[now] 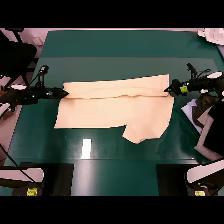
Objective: Fold the shirts.
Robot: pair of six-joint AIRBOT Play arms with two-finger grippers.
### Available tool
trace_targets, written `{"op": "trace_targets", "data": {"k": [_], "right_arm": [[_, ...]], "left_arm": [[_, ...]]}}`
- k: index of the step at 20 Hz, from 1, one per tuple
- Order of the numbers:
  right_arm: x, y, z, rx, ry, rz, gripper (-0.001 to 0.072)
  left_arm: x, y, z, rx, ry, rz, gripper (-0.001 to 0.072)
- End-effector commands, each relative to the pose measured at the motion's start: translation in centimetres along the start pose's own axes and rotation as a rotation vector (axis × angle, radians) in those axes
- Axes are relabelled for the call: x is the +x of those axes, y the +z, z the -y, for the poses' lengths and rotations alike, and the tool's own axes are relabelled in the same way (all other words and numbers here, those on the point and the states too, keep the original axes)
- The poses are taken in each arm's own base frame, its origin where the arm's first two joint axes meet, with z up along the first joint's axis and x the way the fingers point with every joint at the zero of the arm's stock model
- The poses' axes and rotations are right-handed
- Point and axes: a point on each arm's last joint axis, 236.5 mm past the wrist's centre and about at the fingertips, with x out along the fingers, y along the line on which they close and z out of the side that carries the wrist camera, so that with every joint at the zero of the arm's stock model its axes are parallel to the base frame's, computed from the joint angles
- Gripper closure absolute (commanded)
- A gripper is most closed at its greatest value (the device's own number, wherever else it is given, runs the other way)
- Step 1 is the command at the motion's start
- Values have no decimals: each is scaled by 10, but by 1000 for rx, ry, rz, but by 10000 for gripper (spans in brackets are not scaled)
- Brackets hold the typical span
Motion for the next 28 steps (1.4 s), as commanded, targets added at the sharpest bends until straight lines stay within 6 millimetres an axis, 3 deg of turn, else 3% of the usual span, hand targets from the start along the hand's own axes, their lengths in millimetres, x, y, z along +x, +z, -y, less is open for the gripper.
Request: {"op": "trace_targets", "data": {"k": [1,2,4,5,6,9,12,15,17,20,23,26,28], "right_arm": [[-1,-4,-4,-3,13,-21,373],[-3,-4,-7,-11,19,-29,248],[-11,0,-17,-39,34,-37,224],[-16,4,-22,-58,40,-34,198],[-22,11,-29,-79,42,-22,187],[-44,27,-45,-93,47,-6,186],[-73,30,-35,-90,-75,-3,185],[-117,37,-35,-96,-148,129,185],[-135,15,-44,-84,-148,132,187],[-142,-35,-57,-40,-136,83,187],[-135,-82,-58,8,-134,60,187],[-121,-128,-50,60,-131,18,188],[-111,-153,-45,86,-129,-12,189]], "left_arm": [[-3,8,1,-9,-1,7,282],[-4,9,0,-24,4,3,125],[-11,9,-1,8,26,-19,125],[-16,9,-3,31,46,-28,99],[-23,12,-7,31,77,-25,25],[-57,32,-19,-14,141,44,24],[-105,51,-18,-31,176,122,25],[-141,42,1,-55,146,89,25],[-149,18,23,-88,92,-8,25],[-152,-13,47,-123,17,-121,25],[-145,-38,50,-181,12,-157,25],[-136,-84,44,-254,47,-250,25],[-129,-103,39,-279,64,-270,25]]}}
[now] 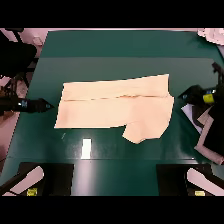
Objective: Fold the shirts.
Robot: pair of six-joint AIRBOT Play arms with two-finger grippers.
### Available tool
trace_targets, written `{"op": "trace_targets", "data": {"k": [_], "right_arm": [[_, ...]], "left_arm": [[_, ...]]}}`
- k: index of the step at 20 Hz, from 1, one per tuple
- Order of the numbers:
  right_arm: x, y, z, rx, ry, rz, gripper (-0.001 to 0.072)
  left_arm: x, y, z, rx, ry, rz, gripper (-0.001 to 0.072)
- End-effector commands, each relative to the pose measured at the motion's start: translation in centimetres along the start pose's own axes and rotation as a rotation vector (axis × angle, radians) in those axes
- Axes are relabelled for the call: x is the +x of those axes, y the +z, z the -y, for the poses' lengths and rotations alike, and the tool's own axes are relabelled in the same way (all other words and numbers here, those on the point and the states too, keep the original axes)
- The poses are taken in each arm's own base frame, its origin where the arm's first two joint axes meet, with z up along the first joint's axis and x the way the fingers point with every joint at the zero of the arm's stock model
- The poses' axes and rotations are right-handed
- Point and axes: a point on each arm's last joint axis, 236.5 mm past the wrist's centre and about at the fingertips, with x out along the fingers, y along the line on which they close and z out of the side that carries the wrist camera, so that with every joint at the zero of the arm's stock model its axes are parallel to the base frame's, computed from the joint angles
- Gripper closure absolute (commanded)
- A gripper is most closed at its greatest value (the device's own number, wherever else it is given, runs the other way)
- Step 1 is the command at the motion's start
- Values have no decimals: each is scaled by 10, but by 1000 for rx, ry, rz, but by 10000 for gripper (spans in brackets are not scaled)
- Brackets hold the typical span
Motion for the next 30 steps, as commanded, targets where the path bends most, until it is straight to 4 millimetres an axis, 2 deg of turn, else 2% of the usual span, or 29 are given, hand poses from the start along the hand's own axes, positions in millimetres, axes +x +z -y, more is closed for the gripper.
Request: {"op": "trace_targets", "data": {"k": [1,4,8,13,24,25,26,27,29,30], "right_arm": [[16,-48,9,51,1,-48,188],[25,-73,13,73,3,-78,188],[30,-90,16,82,3,-92,188],[29,-90,16,81,1,-88,188],[30,-86,17,76,-3,-72,188],[30,-86,17,76,-4,-72,189],[30,-86,18,75,-6,-70,189],[30,-84,18,75,-7,-65,189],[30,-84,21,72,-21,-62,189],[30,-85,25,68,-36,-66,189]], "left_arm": [[18,-35,-14,-60,32,-62,25],[28,-54,-22,-86,48,-93,25],[31,-76,-34,-112,97,-159,25],[31,-83,-35,-149,101,-189,46],[64,-90,-30,-233,-38,-233,47],[64,-89,-30,-227,-41,-230,140],[64,-88,-28,-229,-48,-229,315],[64,-89,-27,-228,-54,-233,358],[63,-91,-25,-219,-62,-239,360],[63,-90,-24,-210,-65,-237,493]]}}
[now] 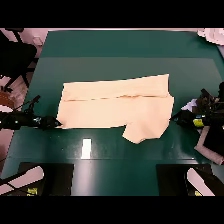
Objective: Fold the shirts.
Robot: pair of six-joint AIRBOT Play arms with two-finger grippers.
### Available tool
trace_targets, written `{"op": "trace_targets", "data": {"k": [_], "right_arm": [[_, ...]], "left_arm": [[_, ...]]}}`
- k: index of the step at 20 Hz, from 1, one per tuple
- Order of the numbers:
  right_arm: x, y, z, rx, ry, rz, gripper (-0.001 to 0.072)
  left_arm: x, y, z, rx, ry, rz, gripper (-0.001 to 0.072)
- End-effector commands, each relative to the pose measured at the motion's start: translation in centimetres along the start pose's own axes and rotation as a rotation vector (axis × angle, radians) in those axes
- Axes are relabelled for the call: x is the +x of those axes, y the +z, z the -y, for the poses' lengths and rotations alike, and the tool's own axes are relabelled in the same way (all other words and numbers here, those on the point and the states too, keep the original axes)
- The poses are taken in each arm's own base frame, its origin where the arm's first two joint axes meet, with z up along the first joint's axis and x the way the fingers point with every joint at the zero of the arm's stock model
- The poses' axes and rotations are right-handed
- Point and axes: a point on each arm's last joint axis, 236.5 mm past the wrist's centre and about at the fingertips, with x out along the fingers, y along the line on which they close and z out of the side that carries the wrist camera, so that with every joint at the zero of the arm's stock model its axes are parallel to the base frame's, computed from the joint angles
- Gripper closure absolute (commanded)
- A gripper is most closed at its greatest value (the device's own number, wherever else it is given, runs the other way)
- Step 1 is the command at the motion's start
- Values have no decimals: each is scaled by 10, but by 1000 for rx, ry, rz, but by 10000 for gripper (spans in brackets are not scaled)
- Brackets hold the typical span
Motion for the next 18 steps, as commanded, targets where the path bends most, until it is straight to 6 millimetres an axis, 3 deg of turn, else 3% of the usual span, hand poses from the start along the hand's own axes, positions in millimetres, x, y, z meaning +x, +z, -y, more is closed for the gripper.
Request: {"op": "trace_targets", "data": {"k": [1,5,7,12,18], "right_arm": [[0,0,8,2,-34,1,189],[-6,-12,14,85,-23,-46,189],[-7,1,20,104,-32,3,189],[24,-5,34,192,4,-133,188],[44,-14,40,230,38,-189,187]], "left_arm": [[0,0,6,32,-29,-2,677],[0,6,14,62,-61,27,687],[0,8,17,73,-72,36,687],[-1,11,20,74,-84,49,687],[-1,12,20,73,-86,51,687]]}}
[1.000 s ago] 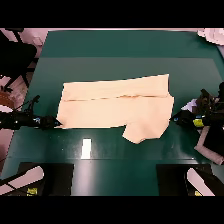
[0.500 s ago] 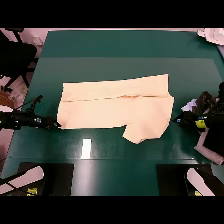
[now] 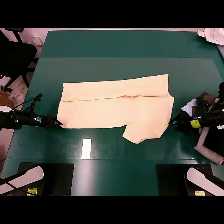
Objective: Fold the shirts.
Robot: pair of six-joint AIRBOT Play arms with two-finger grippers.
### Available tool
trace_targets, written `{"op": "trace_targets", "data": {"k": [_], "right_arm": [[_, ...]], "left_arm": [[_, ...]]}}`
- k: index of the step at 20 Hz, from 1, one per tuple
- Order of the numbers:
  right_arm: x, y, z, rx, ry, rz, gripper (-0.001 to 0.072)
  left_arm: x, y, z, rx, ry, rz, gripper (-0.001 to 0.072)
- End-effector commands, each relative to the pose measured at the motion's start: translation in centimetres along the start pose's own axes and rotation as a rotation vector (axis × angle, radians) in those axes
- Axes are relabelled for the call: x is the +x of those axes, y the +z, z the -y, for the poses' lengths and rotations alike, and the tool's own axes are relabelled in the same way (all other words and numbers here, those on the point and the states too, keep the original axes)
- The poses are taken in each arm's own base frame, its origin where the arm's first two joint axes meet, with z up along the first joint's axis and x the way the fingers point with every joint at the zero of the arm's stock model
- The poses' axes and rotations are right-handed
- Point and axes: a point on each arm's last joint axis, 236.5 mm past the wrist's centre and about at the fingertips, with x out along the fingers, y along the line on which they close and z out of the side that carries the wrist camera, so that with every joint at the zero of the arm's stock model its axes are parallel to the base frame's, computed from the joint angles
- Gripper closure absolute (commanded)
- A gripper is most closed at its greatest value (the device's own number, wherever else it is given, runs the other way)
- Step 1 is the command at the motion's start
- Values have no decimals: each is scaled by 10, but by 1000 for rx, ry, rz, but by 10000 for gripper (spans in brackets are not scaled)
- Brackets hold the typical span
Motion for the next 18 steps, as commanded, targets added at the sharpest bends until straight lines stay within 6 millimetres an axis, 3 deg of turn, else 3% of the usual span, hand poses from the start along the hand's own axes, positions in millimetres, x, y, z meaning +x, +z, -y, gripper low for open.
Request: {"op": "trace_targets", "data": {"k": [1,4,11,15,18], "right_arm": [[20,-11,0,27,59,-39,188],[36,-16,-18,15,192,-1,188],[53,-25,-7,47,194,0,211],[48,-17,-34,52,321,22,292],[32,-11,-48,-8,337,87,688]], "left_arm": [[0,1,0,1,-3,2,687],[0,0,0,1,-3,1,687],[0,-1,2,0,-11,-4,687],[-1,1,7,-7,-33,5,688],[-8,13,24,5,-87,24,689]]}}
